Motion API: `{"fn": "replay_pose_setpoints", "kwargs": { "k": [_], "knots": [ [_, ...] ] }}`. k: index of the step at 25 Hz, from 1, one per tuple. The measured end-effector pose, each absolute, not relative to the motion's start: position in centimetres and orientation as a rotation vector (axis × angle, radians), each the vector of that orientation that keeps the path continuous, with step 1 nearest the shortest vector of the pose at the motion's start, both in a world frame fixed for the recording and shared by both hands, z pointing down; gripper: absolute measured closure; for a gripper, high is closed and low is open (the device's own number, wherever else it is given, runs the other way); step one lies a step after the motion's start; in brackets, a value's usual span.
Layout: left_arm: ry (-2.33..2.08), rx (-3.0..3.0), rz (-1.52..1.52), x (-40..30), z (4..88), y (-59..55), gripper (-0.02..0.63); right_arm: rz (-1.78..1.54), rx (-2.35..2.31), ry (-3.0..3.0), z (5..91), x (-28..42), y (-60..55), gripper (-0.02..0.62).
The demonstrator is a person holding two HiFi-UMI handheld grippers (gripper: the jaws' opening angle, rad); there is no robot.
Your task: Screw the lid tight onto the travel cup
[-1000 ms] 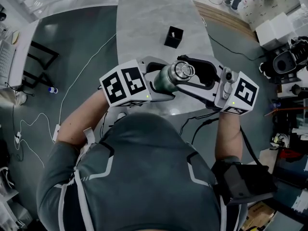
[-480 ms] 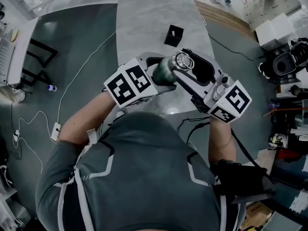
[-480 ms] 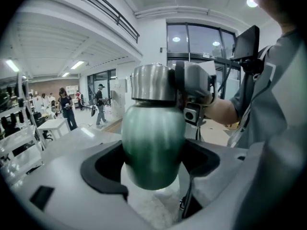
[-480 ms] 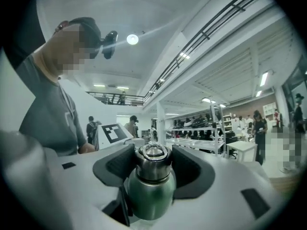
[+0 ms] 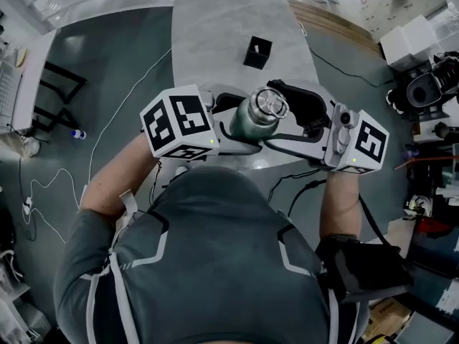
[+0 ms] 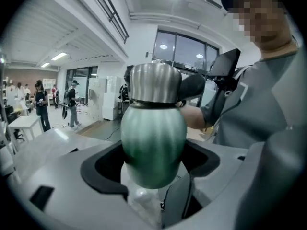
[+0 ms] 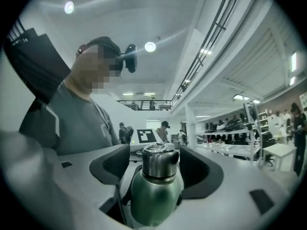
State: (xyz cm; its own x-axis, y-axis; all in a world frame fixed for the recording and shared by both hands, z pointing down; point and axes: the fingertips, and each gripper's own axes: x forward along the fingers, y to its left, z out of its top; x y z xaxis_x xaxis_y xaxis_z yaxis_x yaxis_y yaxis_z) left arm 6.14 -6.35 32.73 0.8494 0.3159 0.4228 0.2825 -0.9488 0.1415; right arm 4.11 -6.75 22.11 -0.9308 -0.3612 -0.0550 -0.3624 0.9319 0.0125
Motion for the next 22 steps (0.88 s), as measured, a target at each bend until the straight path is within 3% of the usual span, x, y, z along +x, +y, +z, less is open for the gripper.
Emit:
{"fn": "replay_pose_setpoints", "kwargs": {
  "k": [9,13,22],
  "knots": [
    [0.599,2.95,0.77,6.4,33.3,-3.9,0.232,0.091,-0.329,3.211,23.7,3.7,-5.1,0.284],
    [0.571,2.963,0.737,6.5,32.9,-4.1,0.232,0.074,-0.34,3.145,23.2,4.1,-5.4,0.316],
    [0.262,2.998,0.625,6.9,32.9,-7.0,0.233,0.105,-0.854,2.844,22.3,5.2,-8.6,0.318]
  ]
}}
